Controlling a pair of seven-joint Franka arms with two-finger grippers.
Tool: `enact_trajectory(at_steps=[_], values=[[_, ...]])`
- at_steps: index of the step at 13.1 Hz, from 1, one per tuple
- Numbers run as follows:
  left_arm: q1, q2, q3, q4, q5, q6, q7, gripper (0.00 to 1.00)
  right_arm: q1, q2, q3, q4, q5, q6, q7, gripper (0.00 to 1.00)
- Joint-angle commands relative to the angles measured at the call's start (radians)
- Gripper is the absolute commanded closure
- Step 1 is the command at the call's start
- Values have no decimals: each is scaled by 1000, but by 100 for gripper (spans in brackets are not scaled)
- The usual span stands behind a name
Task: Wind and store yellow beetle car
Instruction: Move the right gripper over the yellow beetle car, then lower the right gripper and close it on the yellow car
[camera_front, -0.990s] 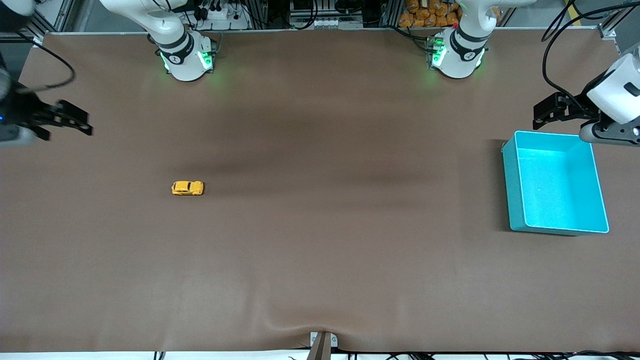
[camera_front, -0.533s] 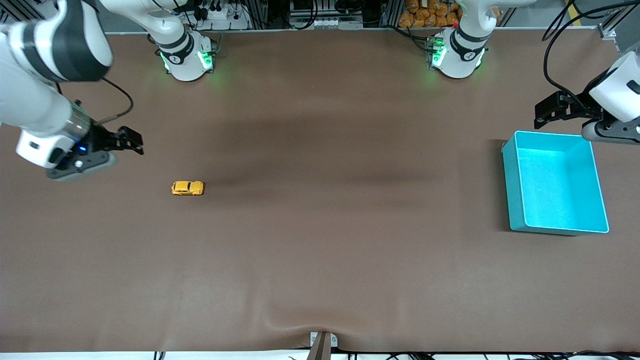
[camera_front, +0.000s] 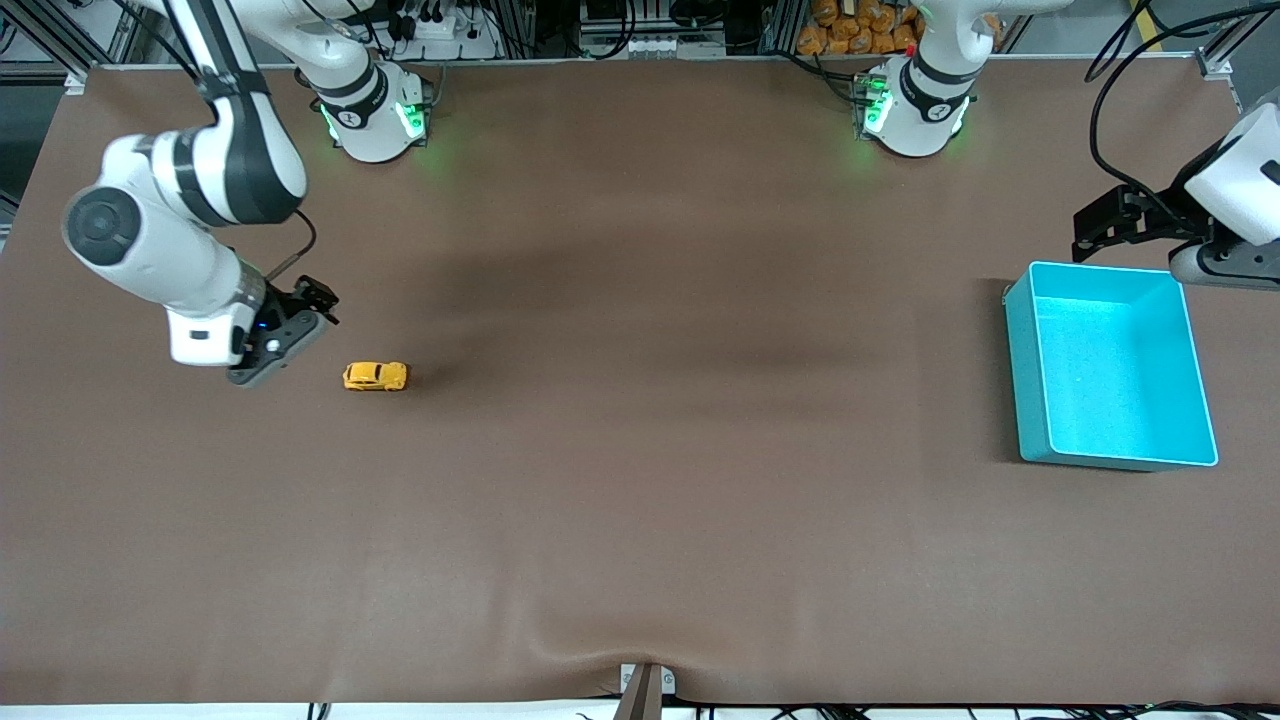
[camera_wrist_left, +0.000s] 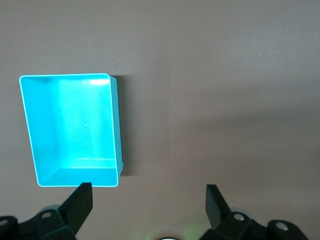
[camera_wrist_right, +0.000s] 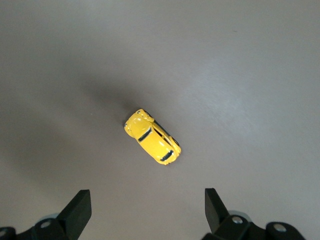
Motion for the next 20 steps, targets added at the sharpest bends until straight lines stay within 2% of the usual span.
enact_trajectory(at_steps=[1,3,6,9,11,13,20], values=[[6,-7,0,-8,3,15,-8,0,11,38,-3,-45,-12,103,-206,0],[6,-7,0,-8,3,14,-8,0,11,79,-4,-65,-12,187,-387,0],[6,-7,2,-6,3,14,-10,0,11,136,-3,-67,-12,226,-544,5],[6,-6,2,-6,3,14,-8,0,11,186,-3,-65,-12,264,-649,18],[6,2,2,-5,1,14,-8,0,11,209,-3,-65,-12,274,-659,25],[9,2,2,-2,0,15,-8,0,12,225,-3,-65,-10,280,-659,27],[23,9,2,-3,0,44,-8,0,30,272,-3,-67,-10,350,-659,25]])
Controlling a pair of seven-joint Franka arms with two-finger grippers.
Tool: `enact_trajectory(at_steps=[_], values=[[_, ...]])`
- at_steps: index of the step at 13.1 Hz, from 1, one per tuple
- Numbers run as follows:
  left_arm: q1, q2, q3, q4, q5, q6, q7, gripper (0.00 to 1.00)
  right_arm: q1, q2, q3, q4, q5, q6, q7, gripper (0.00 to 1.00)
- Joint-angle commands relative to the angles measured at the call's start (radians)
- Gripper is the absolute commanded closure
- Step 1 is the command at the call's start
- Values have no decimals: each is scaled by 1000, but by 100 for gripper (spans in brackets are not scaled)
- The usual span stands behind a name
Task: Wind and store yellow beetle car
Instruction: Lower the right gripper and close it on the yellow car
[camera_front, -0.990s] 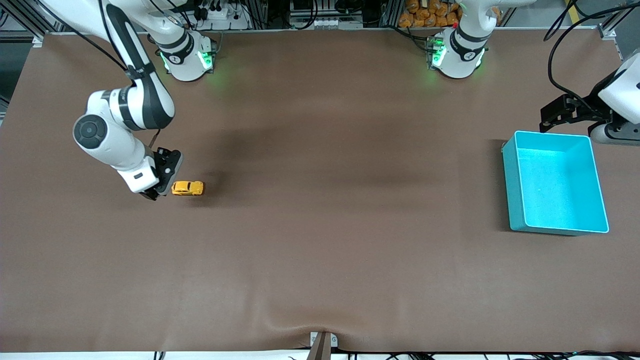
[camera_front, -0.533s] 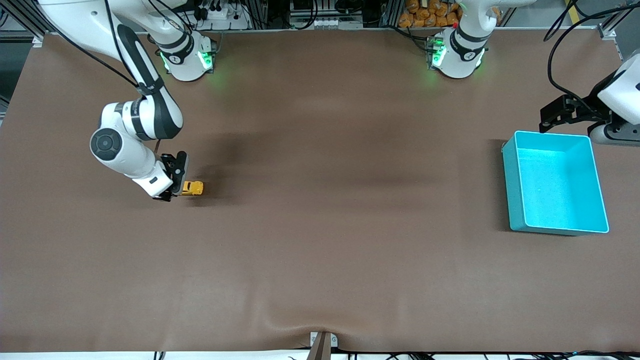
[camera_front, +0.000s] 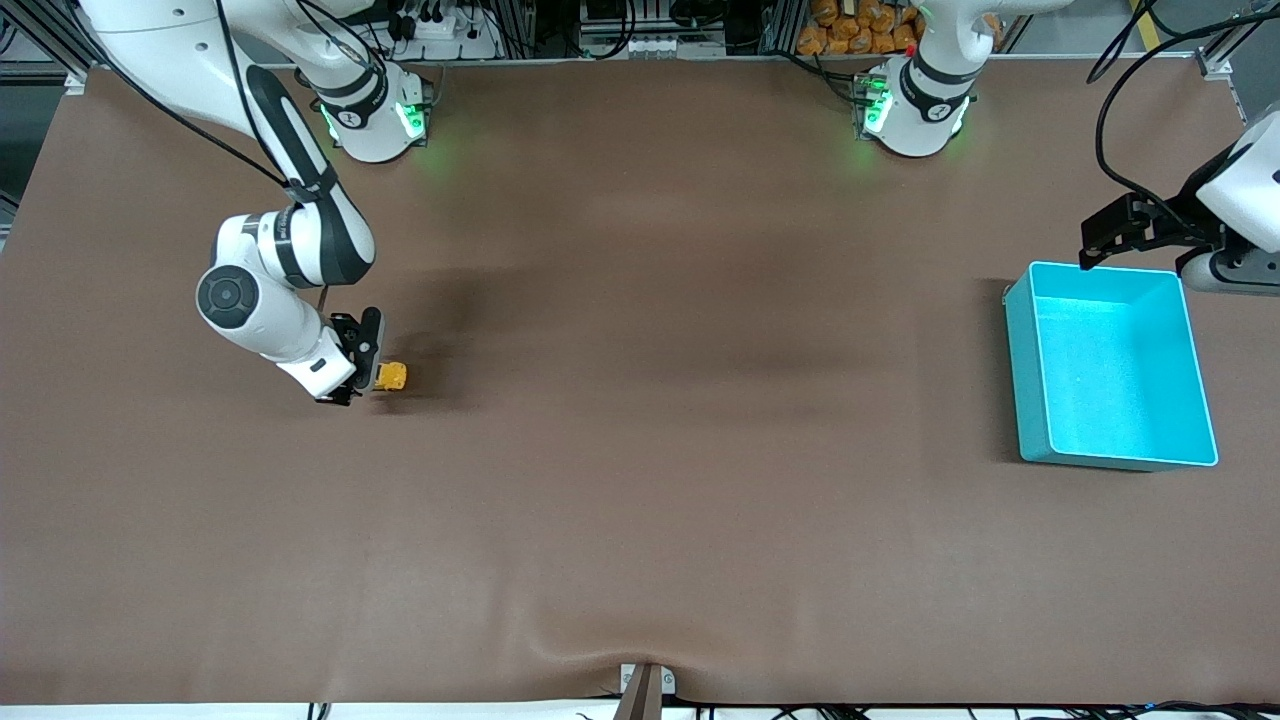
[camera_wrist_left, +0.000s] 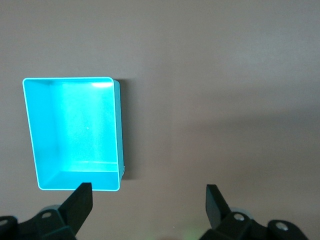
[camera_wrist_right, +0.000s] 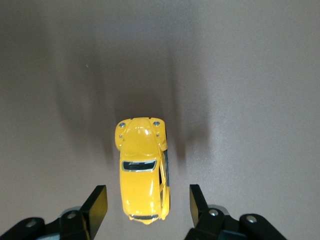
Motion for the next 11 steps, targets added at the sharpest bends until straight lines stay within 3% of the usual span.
enact_trajectory(at_steps=[1,6,11], values=[[24,2,-2,2,-7,19,-8,0,15,27,-3,0,-9,35,-7,25],[25,-5,-2,2,-10,18,-3,0,21,51,-3,0,-9,52,-5,27],[25,-12,-5,4,-10,18,-3,0,26,54,-3,0,-9,49,-5,51]])
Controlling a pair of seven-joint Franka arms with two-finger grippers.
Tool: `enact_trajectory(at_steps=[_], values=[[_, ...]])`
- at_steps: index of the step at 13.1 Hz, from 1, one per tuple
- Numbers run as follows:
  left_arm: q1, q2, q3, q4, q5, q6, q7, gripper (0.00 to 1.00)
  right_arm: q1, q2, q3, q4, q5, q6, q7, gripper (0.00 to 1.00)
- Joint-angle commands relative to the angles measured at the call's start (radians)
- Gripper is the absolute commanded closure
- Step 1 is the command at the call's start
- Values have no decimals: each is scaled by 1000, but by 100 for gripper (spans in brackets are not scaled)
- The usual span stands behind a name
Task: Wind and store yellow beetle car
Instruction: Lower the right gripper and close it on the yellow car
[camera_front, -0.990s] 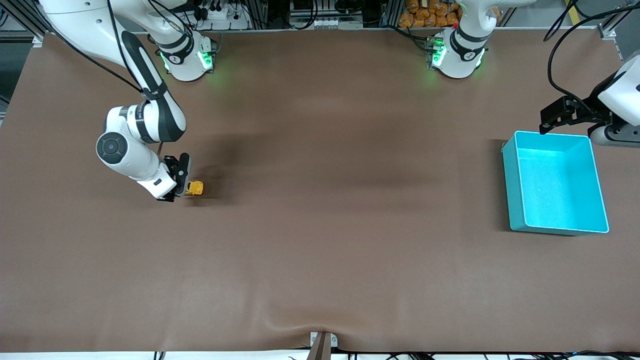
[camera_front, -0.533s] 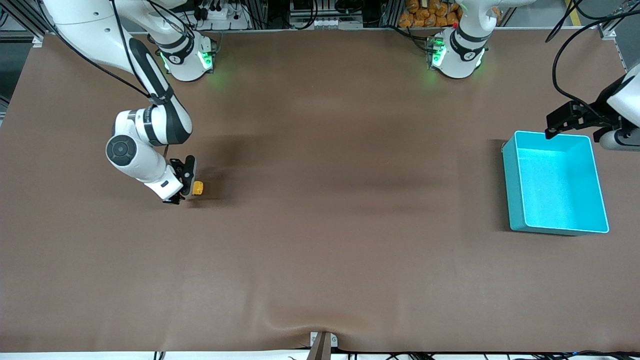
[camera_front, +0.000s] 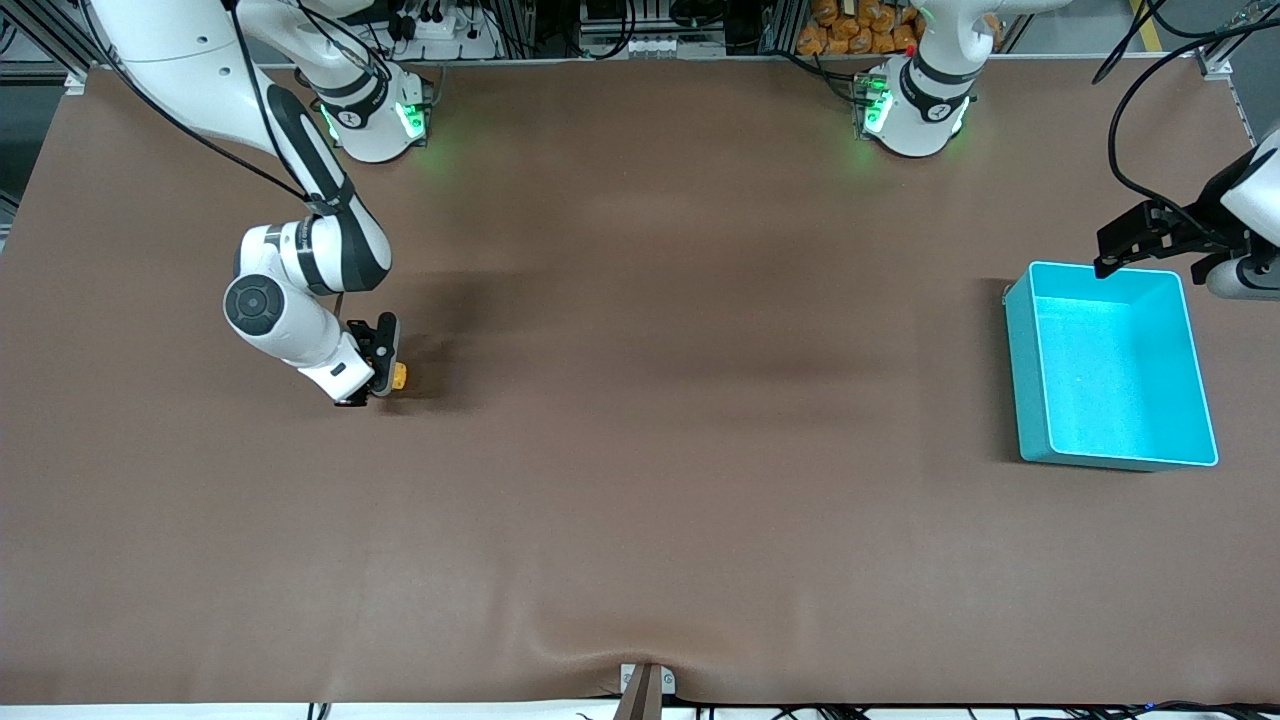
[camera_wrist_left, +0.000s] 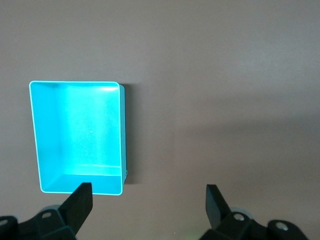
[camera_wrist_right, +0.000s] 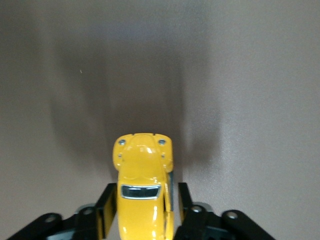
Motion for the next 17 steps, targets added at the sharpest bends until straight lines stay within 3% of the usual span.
enact_trajectory(at_steps=[1,6,17], values=[[7,-14,-5,-2,-10,5,-3,0,7,5,-4,0,-9,7,-5,55],[7,-15,-7,0,-11,6,-5,0,18,8,-4,-14,-9,9,-5,69],[22,-14,-7,1,-36,11,-5,0,2,36,-5,-3,-9,9,-24,69]])
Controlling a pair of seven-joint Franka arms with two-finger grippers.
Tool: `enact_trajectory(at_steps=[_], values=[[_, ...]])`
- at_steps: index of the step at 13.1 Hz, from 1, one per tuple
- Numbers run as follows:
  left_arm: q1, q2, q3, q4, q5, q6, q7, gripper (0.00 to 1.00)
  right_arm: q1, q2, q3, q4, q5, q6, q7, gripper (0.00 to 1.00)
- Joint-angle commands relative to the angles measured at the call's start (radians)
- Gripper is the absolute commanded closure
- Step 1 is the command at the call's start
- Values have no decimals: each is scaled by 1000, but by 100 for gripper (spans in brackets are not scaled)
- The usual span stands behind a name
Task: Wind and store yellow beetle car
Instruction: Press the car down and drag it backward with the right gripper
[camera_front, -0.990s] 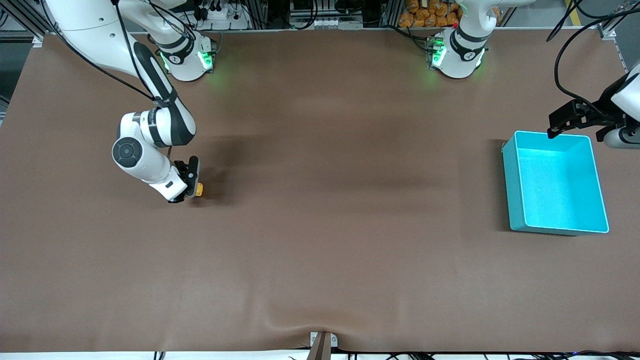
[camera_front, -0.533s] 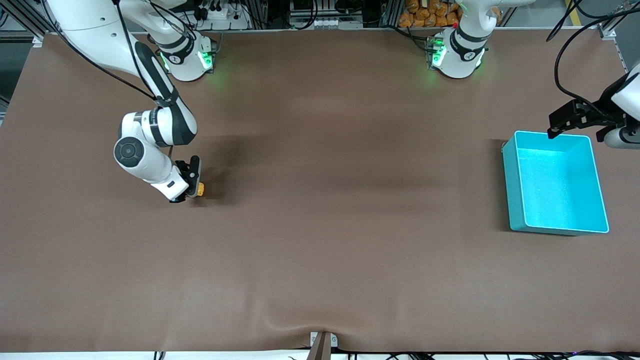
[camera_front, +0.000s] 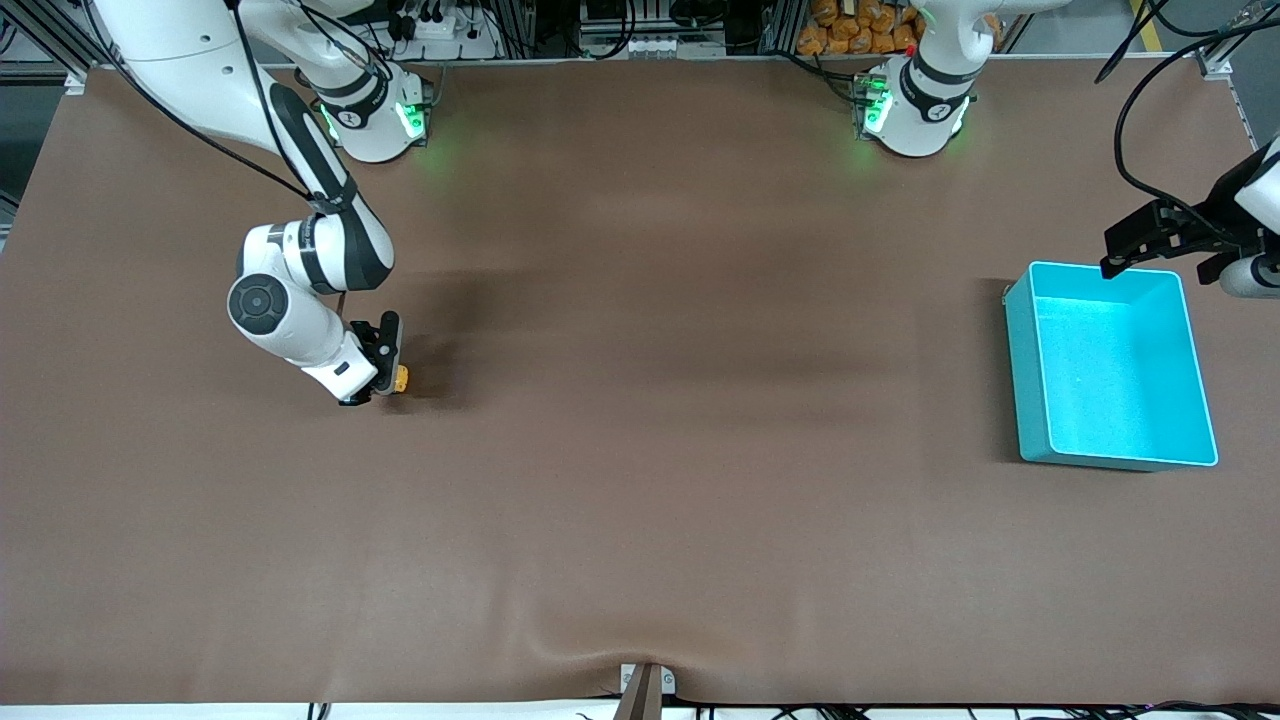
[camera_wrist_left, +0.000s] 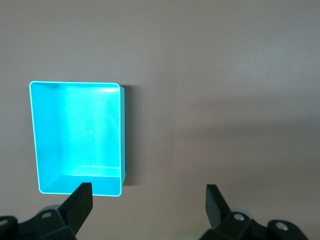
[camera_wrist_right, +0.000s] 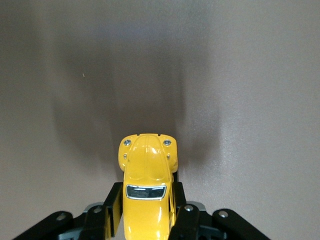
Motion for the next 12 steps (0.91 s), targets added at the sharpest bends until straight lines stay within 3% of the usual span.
enact_trajectory(at_steps=[1,12], values=[[11,-13,-6,0,-24,3,-5,0,-9,37,-3,-1,-9,11,-24,69],[14,-17,-6,0,-23,3,-1,0,-107,60,-3,20,-9,9,-111,67]])
